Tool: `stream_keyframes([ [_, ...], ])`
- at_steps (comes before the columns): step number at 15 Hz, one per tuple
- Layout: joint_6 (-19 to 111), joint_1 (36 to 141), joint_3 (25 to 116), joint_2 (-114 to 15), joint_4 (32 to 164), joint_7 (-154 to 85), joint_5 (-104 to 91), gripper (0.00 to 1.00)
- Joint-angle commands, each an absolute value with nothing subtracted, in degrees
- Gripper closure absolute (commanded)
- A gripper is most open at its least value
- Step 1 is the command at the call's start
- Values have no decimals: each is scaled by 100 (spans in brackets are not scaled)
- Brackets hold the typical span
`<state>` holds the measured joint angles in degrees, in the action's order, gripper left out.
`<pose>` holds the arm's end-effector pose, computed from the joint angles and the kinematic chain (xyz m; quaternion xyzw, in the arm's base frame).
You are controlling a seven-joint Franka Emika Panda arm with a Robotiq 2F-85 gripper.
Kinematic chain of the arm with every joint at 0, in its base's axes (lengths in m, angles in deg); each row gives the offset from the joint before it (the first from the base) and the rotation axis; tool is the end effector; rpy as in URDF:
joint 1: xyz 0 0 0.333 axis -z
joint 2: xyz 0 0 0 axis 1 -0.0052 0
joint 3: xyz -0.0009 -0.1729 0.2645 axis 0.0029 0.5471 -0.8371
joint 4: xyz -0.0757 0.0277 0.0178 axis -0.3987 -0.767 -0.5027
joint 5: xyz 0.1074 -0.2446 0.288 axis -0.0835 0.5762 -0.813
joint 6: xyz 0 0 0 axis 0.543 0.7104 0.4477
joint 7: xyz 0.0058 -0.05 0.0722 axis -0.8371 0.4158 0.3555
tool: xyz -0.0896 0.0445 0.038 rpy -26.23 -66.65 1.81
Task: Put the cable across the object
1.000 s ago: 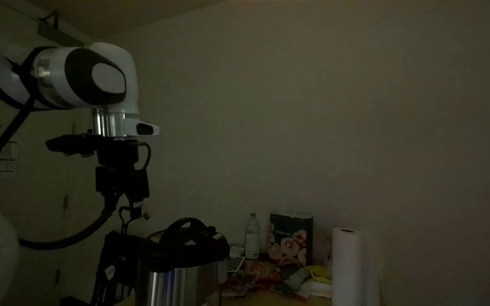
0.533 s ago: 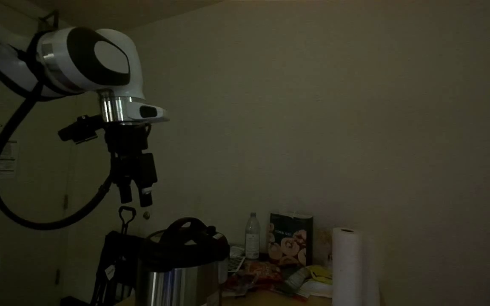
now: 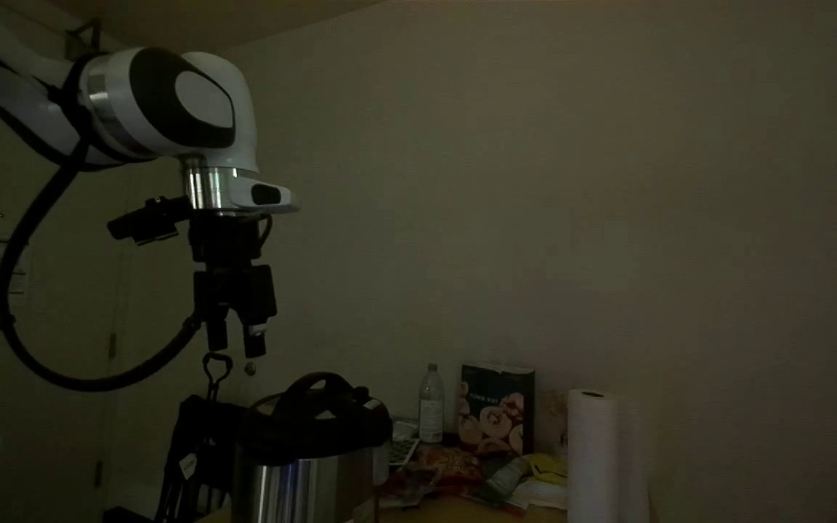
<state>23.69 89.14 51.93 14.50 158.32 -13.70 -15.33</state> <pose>0.3057 0.0936 0.4813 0.9871 -0.1424 0.0680 0.0265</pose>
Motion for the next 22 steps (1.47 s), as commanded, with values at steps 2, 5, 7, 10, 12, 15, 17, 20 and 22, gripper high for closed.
stream_keyframes([
  [2, 1548, 8892, 5910, 796, 15304, -2659, -1286, 0],
  [5, 1115, 9000, 6178, 389, 14975, -3084, -990, 0],
  [7, 1294, 8945, 6169, 663, 15188, -2888, -1108, 0],
  [10, 1234, 8965, 6288, 377, 15012, -2997, -1098, 0],
  [12, 1229, 8962, 6285, 327, 14989, -2996, -1097, 0],
  [15, 1223, 8962, 6285, 327, 14987, -2996, -1097, 0],
  [17, 1326, 9046, 6342, 165, 14893, -3117, -897, 0],
  [20, 1351, 9251, 6355, -124, 14717, -3044, -329, 0],
  [22, 1334, 9344, 6372, -428, 14507, -3103, 67, 0],
])
